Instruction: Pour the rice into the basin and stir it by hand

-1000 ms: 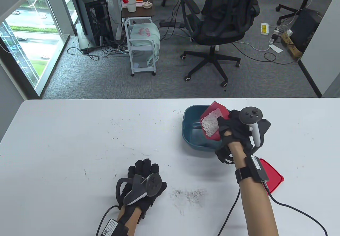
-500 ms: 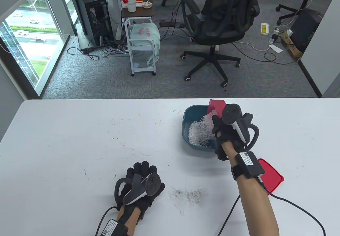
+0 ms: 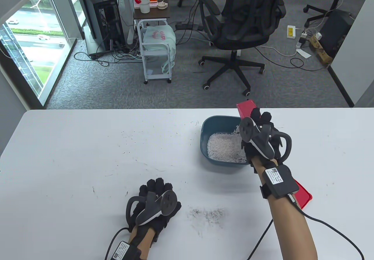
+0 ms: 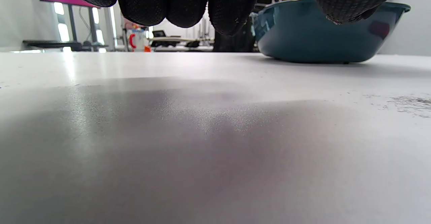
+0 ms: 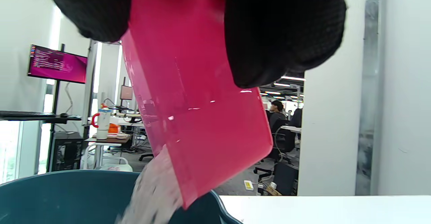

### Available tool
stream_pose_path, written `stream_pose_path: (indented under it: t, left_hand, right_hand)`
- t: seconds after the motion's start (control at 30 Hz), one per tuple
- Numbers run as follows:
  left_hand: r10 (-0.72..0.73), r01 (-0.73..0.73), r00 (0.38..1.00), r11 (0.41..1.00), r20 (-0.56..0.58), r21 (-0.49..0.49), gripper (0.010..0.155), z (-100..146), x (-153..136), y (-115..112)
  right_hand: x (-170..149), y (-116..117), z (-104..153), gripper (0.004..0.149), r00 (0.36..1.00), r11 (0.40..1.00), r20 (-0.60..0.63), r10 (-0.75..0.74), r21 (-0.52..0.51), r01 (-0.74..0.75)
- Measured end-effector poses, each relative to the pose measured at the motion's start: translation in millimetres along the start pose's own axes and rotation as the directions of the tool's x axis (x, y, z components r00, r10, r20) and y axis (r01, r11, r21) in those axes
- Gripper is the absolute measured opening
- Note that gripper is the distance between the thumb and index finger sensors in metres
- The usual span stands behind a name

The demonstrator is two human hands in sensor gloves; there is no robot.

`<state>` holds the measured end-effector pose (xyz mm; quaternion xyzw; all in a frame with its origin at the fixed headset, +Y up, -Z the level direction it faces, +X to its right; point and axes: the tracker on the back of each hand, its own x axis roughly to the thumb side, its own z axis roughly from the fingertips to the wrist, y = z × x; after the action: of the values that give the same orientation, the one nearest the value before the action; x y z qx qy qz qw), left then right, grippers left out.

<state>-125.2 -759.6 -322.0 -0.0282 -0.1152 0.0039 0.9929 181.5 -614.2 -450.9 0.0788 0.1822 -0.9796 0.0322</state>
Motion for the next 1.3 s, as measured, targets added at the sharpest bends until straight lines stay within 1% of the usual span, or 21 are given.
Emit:
stream_pose_path:
  t: [0.13,0.3,0.4,0.47,0.53,0.6,0.63,0.67,0.73,0.8,0.83,0.87,0.9,0.93,1.0,1.03,1.07,1.13,1.17,1.2,1.3]
  left_hand:
    - [-0.004,0.004,1.0,1.0,0.002,-0.002,0.083,-0.1,0.9,-0.2]
    - [-0.009,0.009,1.0,1.0,0.007,-0.006,0.083,-0.3,2.4,-0.6]
    - [-0.013,0.013,1.0,1.0,0.008,-0.009,0.083,-0.2,2.9,-0.5]
    - [-0.014,0.014,1.0,1.0,0.008,-0.008,0.083,-0.1,3.2,-0.3]
    - [-0.014,0.014,1.0,1.0,0.007,-0.007,0.083,-0.1,3.2,-0.1]
    - [-0.012,0.012,1.0,1.0,0.007,-0.006,0.083,-0.1,3.3,-0.2]
    - [-0.012,0.012,1.0,1.0,0.007,-0.006,0.083,-0.1,3.4,-0.3]
    - [-0.013,0.013,1.0,1.0,0.007,-0.006,0.083,-0.1,3.6,-0.3]
    - [-0.014,0.014,1.0,1.0,0.008,-0.01,0.083,-0.5,4.0,-1.1]
    - [-0.017,0.017,1.0,1.0,0.007,-0.02,0.083,-1.2,3.8,-2.4]
    - [-0.019,0.019,1.0,1.0,0.005,-0.025,0.083,-1.4,3.5,-2.9]
    - [-0.019,0.019,1.0,0.999,0.004,-0.026,0.083,-1.4,3.2,-3.0]
    - [-0.019,0.019,1.0,0.999,0.002,-0.027,0.083,-1.4,2.7,-2.9]
    - [-0.018,0.018,1.0,0.999,0.0,-0.026,0.083,-1.3,2.4,-2.8]
    - [-0.016,0.016,1.0,1.0,-0.003,-0.025,0.083,-1.2,1.8,-2.7]
    - [-0.015,0.015,1.0,1.0,-0.004,-0.026,0.083,-1.2,1.7,-3.0]
    - [-0.016,0.016,1.0,0.999,-0.005,-0.028,0.083,-1.1,1.6,-3.0]
    - [-0.02,0.019,1.0,0.999,-0.005,-0.033,0.083,-1.3,2.1,-3.3]
    - [-0.022,0.022,1.0,0.999,-0.004,-0.034,0.083,-1.4,2.2,-3.3]
    - [-0.023,0.023,1.0,0.999,-0.004,-0.035,0.083,-1.4,2.1,-3.3]
    - [-0.025,0.025,1.0,0.999,-0.006,-0.043,0.083,-1.1,1.9,-3.5]
  right_hand:
    - [4.9,-3.4,6.0,0.072,0.997,1.0,0.08,0.015,-0.01,-0.014]
    - [9.1,-6.0,12.9,0.072,0.973,0.998,0.223,0.058,-0.031,-0.053]
    - [6.2,-6.2,16.9,0.073,0.961,0.994,0.261,0.087,-0.085,-0.067]
    - [0.8,-2.6,19.6,0.074,0.965,0.992,0.251,0.073,-0.115,-0.045]
    - [-5.1,12.7,23.3,0.074,0.97,0.994,0.24,0.051,-0.102,-0.027]
    - [-6.7,35.8,27.6,0.074,0.948,0.982,0.256,0.188,-0.042,-0.183]
    - [-7.5,39.8,29.6,0.074,0.941,0.975,0.256,0.222,-0.048,-0.217]
    - [-9.7,40.0,31.7,0.074,0.945,0.978,0.255,0.202,-0.106,-0.181]
    - [-13.3,34.2,32.9,0.074,0.962,0.987,0.234,0.139,-0.116,-0.114]
    - [-15.7,29.0,33.1,0.074,0.97,0.982,0.216,0.113,-0.174,-0.076]
    - [-14.9,30.0,31.5,0.074,0.965,0.979,0.215,0.149,-0.168,-0.114]
    - [-13.2,32.3,30.0,0.074,0.956,0.978,0.227,0.188,-0.131,-0.162]
    - [-9.8,35.5,28.4,0.074,0.923,0.965,0.281,0.264,-0.069,-0.255]
    - [-9.5,33.4,29.5,0.074,0.918,0.959,0.276,0.284,-0.099,-0.266]
    - [-13.5,23.7,33.4,0.074,0.944,0.96,0.241,0.227,-0.219,-0.175]
    - [-16.3,22.8,34.1,0.074,0.957,0.966,0.234,0.17,-0.233,-0.115]
    - [-16.8,26.0,32.8,0.074,0.957,0.973,0.243,0.158,-0.203,-0.109]
    - [-14.1,34.0,33.5,0.074,0.92,0.961,0.281,0.273,-0.128,-0.246]
    - [-13.3,35.4,37.3,0.075,0.895,0.94,0.295,0.335,-0.164,-0.298]
    - [-14.8,32.3,41.9,0.075,0.896,0.928,0.282,0.344,-0.246,-0.279]
    - [-25.2,25.7,46.3,0.074,0.953,0.95,0.246,0.176,-0.296,-0.099]
